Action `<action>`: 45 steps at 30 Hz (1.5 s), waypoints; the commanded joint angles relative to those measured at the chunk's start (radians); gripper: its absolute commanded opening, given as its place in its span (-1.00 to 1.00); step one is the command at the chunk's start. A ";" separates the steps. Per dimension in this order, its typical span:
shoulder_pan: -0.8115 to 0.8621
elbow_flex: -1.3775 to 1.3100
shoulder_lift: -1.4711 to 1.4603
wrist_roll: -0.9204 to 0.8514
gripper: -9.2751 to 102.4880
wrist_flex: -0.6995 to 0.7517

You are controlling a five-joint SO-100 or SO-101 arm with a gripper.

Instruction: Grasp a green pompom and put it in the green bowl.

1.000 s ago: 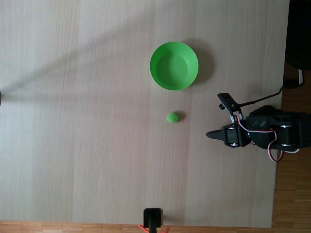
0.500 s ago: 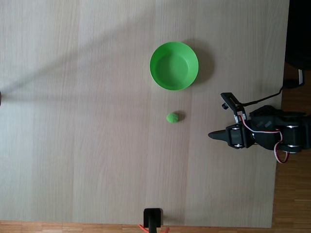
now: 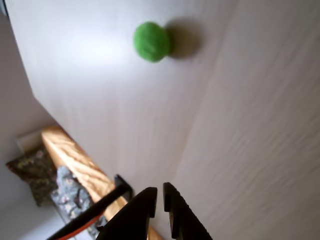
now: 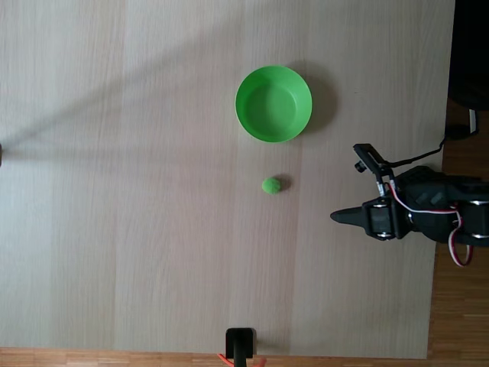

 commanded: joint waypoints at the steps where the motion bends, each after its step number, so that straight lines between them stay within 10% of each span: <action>1: 0.000 -0.140 -0.156 0.005 -0.84 -0.040; 16: 0.040 -0.410 -0.954 -0.005 -0.84 -0.325; 45: 0.192 -0.627 -1.355 -0.008 -0.37 -0.324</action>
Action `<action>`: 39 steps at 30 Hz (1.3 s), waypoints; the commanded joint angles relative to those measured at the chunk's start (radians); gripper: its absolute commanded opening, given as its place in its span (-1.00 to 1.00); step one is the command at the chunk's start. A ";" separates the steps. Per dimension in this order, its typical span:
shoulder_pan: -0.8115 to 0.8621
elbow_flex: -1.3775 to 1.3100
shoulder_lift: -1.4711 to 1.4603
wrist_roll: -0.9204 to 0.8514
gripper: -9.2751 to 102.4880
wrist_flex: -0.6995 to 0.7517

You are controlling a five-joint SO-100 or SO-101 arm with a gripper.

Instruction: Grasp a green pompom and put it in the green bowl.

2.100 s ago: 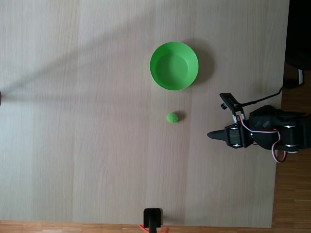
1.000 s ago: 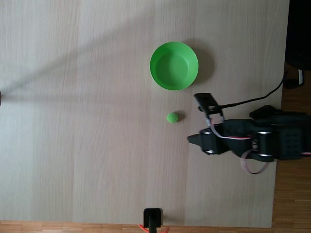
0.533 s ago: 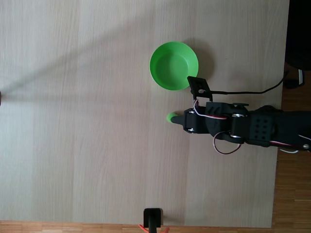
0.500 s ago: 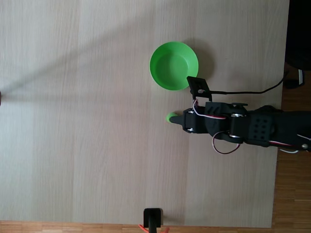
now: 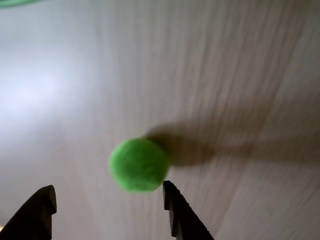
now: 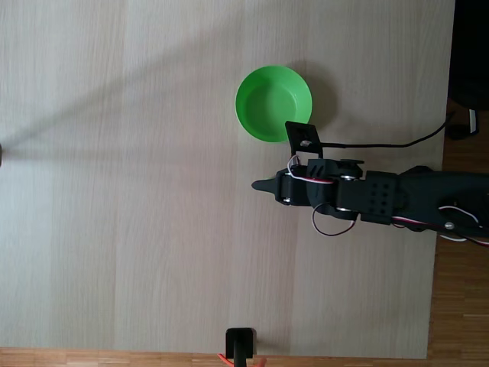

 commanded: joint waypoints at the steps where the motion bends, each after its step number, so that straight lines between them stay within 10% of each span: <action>1: 0.000 -0.048 -0.017 -0.006 -0.37 -0.002; 39: 0.014 -0.049 -0.100 -0.008 -0.59 -0.012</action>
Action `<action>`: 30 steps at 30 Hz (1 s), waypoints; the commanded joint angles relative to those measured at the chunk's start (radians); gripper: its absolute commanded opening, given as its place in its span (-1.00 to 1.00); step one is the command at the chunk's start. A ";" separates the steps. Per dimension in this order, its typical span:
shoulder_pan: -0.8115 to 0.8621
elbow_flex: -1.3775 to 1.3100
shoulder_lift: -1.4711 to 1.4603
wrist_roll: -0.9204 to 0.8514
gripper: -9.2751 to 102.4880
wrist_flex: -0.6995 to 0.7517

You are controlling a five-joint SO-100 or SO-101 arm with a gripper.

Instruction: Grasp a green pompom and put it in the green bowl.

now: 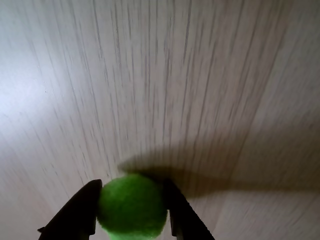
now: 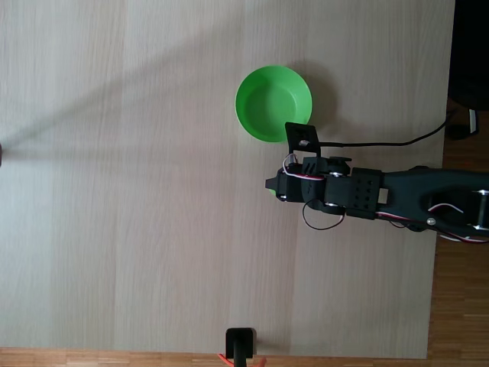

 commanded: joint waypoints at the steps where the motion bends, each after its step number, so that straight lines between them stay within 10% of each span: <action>1: 0.000 -0.029 0.012 -0.008 -0.59 -0.011; 30: 0.146 -0.014 0.314 -0.077 -0.82 0.003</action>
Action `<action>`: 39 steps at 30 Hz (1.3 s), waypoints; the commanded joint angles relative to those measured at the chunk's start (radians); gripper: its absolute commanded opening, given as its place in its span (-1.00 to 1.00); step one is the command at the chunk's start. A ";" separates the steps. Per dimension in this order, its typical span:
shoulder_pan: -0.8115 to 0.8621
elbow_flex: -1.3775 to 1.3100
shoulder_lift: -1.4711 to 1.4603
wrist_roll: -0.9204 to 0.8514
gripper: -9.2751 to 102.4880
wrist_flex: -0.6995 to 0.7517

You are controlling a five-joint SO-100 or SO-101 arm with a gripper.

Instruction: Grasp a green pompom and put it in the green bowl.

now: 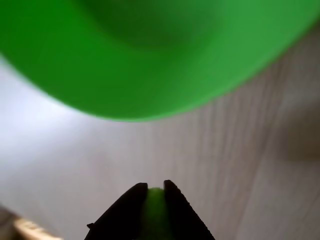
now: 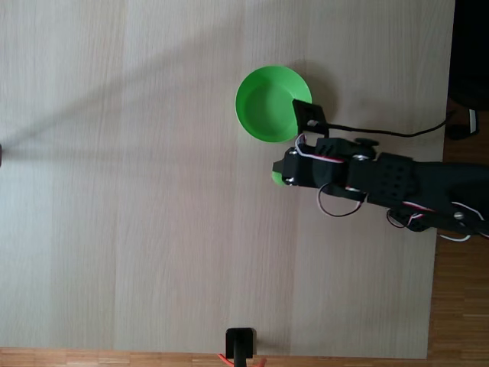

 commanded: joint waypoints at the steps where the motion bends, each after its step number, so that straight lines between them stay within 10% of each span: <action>1: 0.020 -0.012 0.109 -0.011 -0.82 0.005; 29: 0.328 -0.166 0.066 -0.054 -0.81 0.084; 39: 0.319 -0.186 -0.002 -0.043 -0.42 0.089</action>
